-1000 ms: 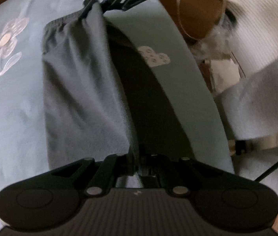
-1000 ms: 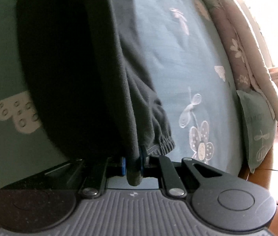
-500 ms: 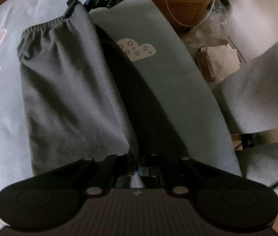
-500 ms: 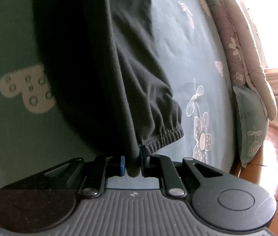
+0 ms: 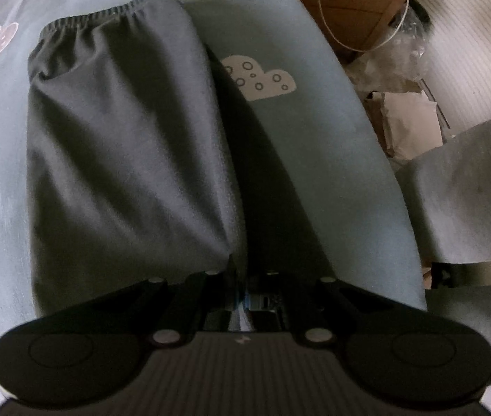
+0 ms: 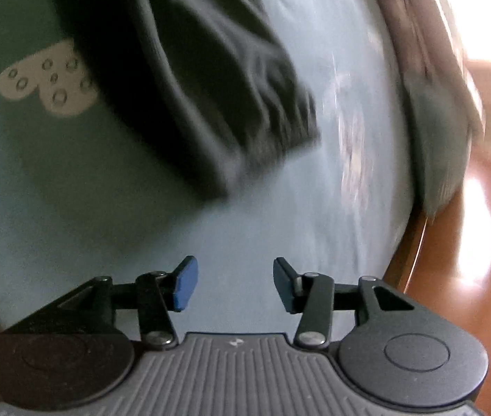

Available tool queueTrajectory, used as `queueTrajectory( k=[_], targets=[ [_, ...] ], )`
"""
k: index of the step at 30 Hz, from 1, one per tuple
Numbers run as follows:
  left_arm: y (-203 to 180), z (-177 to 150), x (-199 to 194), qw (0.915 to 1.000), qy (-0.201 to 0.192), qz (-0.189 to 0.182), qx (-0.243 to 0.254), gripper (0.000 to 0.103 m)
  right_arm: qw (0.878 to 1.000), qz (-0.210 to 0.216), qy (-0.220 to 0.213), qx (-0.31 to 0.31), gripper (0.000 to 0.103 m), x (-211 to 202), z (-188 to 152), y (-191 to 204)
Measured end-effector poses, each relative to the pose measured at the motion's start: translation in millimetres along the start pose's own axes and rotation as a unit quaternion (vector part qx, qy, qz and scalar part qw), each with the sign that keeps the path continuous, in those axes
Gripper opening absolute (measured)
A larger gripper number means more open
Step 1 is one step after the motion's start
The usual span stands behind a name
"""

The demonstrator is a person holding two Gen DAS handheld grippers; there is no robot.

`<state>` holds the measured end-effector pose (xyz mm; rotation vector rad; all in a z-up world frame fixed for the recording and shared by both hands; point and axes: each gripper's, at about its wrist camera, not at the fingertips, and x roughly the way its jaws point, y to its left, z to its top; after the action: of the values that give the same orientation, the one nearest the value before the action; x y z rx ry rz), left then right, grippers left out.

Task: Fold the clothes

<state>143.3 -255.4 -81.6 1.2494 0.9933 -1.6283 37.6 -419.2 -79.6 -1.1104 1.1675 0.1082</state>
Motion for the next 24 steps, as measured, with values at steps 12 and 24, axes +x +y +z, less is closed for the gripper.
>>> queueTrajectory(
  k=[12,24],
  targets=[
    [1,17,-10,0.9990,-0.009,-0.002,-0.043,0.001,0.920,0.226,-0.104,0.304,0.019,-29,55,-50],
    [7,38,13,0.9918,-0.046,-0.017,-0.118,0.001,0.818,0.251,-0.054,0.515,0.019,6,0,-70]
  ],
)
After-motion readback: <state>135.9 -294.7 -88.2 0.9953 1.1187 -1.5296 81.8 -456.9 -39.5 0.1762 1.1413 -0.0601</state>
